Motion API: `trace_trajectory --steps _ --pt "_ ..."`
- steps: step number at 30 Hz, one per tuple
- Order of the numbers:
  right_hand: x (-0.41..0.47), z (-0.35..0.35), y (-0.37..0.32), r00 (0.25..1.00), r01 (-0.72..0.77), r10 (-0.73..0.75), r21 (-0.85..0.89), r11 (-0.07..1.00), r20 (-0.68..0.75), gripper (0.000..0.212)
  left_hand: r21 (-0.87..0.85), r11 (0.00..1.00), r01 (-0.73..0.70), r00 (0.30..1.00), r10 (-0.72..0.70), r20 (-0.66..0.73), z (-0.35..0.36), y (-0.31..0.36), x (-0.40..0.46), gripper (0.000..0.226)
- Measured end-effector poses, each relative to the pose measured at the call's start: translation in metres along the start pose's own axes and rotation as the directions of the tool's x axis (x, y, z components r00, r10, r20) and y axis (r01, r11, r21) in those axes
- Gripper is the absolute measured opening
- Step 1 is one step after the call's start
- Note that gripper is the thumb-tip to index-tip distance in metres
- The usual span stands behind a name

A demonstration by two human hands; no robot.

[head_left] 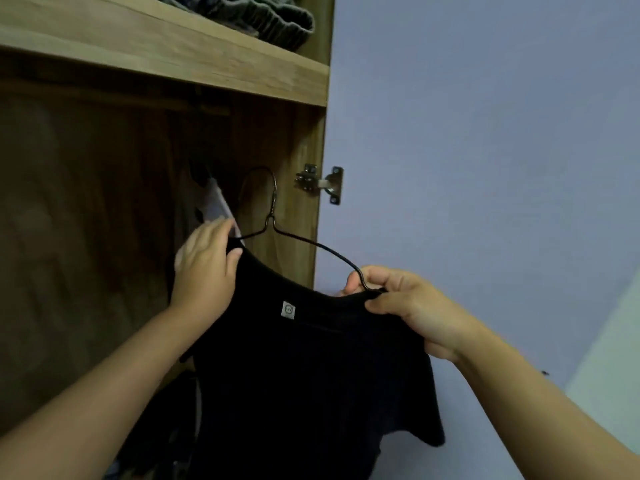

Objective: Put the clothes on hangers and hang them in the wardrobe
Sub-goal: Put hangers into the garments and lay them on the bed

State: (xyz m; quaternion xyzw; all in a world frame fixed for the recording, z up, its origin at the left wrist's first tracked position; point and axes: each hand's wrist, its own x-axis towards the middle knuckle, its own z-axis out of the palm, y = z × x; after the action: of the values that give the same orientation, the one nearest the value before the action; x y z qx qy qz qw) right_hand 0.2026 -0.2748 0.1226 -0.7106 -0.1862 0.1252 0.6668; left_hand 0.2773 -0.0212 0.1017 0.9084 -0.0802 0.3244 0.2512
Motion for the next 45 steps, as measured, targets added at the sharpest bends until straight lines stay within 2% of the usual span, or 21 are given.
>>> trace_trajectory --steps 3,5,8,12,14,17,20,23,25,27,29,31,34,36,38,40,42,45 --pt "-0.055 -0.020 0.004 0.999 -0.031 0.030 -0.081 0.996 -0.014 0.032 -0.022 0.991 -0.130 0.987 0.132 0.097 0.017 0.020 -0.025 0.024" --pt "-0.088 -0.030 0.008 0.997 -0.064 0.055 -0.166 0.984 -0.055 0.036 -0.086 0.979 -0.185 0.969 0.196 0.151 0.026 0.031 -0.044 0.024" --pt "-0.130 -0.041 0.011 0.982 -0.097 0.037 -0.324 0.941 -0.188 0.031 -0.088 0.965 -0.248 0.963 0.255 0.086 0.044 0.048 -0.070 0.033" --pt "-0.183 -0.055 0.007 0.911 -0.229 0.056 -0.386 0.894 -0.409 0.016 -0.156 0.938 -0.311 0.948 0.317 0.014 0.059 0.082 -0.092 0.035" --pt "-0.207 -0.056 0.007 0.865 -0.289 0.066 -0.386 0.876 -0.497 0.029 -0.220 0.905 -0.365 0.929 0.371 -0.015 0.063 0.098 -0.096 0.037" --pt "-0.236 -0.051 0.016 0.756 -0.366 0.056 -0.350 0.862 -0.653 0.037 -0.300 0.813 -0.498 0.860 0.508 -0.050 0.073 0.118 -0.099 0.044" --pt "-0.258 -0.041 0.028 0.603 -0.416 -0.007 -0.322 0.851 -0.797 0.039 -0.323 0.723 -0.610 0.775 0.630 -0.052 0.082 0.134 -0.105 0.061" --pt "-0.274 -0.025 0.035 0.460 -0.485 -0.099 -0.343 0.804 -0.883 0.039 -0.358 0.603 -0.713 0.669 0.738 -0.089 0.087 0.156 -0.120 0.067" --pt "-0.284 -0.013 0.038 0.353 -0.539 -0.186 -0.362 0.760 -0.917 0.041 -0.400 0.551 -0.732 0.633 0.767 -0.103 0.087 0.175 -0.133 0.067" --pt "-0.297 -0.001 0.039 0.256 -0.574 -0.257 -0.361 0.735 -0.932 0.042 -0.453 0.522 -0.723 0.620 0.779 -0.091 0.087 0.194 -0.145 0.069" --pt "-0.314 0.010 0.039 0.233 -0.617 -0.291 -0.373 0.693 -0.928 0.041 -0.514 0.478 -0.712 0.586 0.808 -0.061 0.089 0.214 -0.160 0.068" --pt "-0.336 0.021 0.036 0.207 -0.653 -0.280 -0.346 0.673 -0.937 0.044 -0.587 0.428 -0.687 0.550 0.834 -0.036 0.090 0.237 -0.177 0.054" --pt "-0.377 0.034 0.031 0.064 -0.611 -0.235 -0.224 0.760 -0.970 0.039 -0.705 0.349 -0.617 0.509 0.860 -0.020 0.084 0.275 -0.204 0.033" --pt "-0.409 0.044 0.027 -0.038 -0.566 -0.209 -0.151 0.810 -0.977 0.037 -0.763 0.288 -0.579 0.466 0.885 -0.020 0.080 0.301 -0.222 0.035" --pt "-0.444 0.055 0.023 -0.122 -0.533 -0.194 -0.101 0.840 -0.973 0.042 -0.810 0.236 -0.537 0.428 0.904 -0.020 0.079 0.326 -0.241 0.047" --pt "-0.482 0.066 0.019 -0.204 -0.514 -0.173 -0.045 0.857 -0.963 0.043 -0.849 0.155 -0.504 0.349 0.936 -0.036 0.079 0.351 -0.261 0.053" --pt "-0.522 0.077 0.016 -0.281 -0.483 -0.146 0.008 0.876 -0.949 0.040 -0.872 0.056 -0.486 0.252 0.965 -0.079 0.078 0.376 -0.286 0.045" --pt "-0.584 0.098 0.013 -0.374 -0.440 -0.106 0.075 0.895 -0.921 0.043 -0.884 -0.017 -0.466 0.147 0.984 -0.096 0.070 0.417 -0.328 0.036"
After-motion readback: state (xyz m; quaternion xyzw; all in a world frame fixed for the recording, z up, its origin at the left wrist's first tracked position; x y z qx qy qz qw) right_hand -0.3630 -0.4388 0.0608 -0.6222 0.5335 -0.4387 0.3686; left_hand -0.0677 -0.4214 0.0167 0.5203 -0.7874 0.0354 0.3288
